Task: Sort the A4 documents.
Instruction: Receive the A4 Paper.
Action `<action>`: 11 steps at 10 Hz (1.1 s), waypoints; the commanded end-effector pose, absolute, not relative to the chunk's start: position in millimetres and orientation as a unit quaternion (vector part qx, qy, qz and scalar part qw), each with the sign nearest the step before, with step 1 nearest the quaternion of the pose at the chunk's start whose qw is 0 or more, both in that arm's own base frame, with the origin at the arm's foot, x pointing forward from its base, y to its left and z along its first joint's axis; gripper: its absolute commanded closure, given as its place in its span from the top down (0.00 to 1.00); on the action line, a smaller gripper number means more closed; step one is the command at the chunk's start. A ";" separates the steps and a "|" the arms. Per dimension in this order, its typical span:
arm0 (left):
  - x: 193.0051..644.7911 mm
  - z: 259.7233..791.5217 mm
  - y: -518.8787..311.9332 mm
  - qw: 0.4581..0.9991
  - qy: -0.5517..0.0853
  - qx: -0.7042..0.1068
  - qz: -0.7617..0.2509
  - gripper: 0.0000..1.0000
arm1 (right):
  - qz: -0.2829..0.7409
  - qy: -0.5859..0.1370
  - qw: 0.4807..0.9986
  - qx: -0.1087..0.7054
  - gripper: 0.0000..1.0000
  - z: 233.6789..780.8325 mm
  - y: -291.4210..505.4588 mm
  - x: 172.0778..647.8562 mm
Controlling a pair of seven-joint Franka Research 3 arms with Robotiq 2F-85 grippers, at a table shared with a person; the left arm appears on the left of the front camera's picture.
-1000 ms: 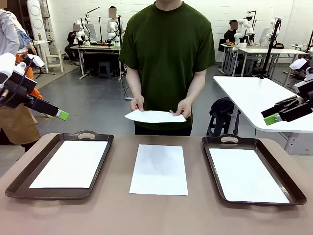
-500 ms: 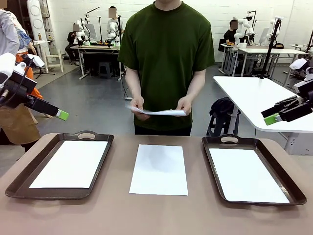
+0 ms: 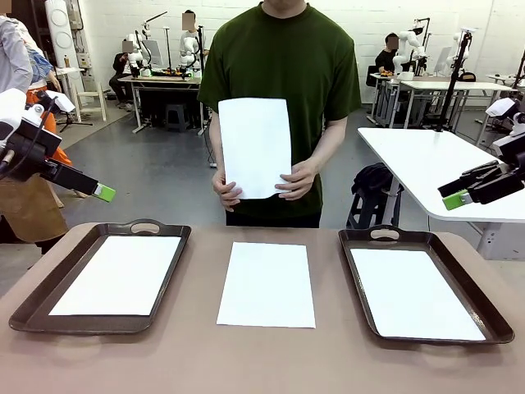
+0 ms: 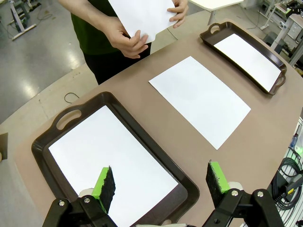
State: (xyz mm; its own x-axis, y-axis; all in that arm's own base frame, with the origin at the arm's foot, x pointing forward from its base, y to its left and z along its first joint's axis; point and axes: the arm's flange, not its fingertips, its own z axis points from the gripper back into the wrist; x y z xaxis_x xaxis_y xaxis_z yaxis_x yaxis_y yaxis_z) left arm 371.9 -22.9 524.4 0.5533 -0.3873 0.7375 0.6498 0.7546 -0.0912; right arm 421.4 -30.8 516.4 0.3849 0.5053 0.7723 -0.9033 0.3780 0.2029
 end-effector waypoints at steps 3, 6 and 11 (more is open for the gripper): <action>372.3 523.3 -21.9 0.863 -0.364 -0.181 -0.300 1.00 | 0.460 -0.322 0.762 0.324 1.00 515.7 -29.7 421.4; 372.3 523.3 -21.9 0.863 -0.364 -0.181 -0.300 1.00 | 0.460 -0.322 0.762 0.324 1.00 515.7 -29.7 421.4; 372.3 523.3 -21.9 0.863 -0.364 -0.181 -0.300 1.00 | 0.460 -0.322 0.762 0.324 1.00 515.7 -29.7 421.4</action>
State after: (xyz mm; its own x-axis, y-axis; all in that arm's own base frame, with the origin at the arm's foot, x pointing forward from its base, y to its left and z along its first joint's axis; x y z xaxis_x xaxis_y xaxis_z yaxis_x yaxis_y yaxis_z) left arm 371.9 -22.9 524.4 0.5533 -0.3873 0.7375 0.6498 0.7546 -0.0912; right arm 421.4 -30.8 516.4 0.3849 0.5053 0.7723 -0.9033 0.3781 0.2029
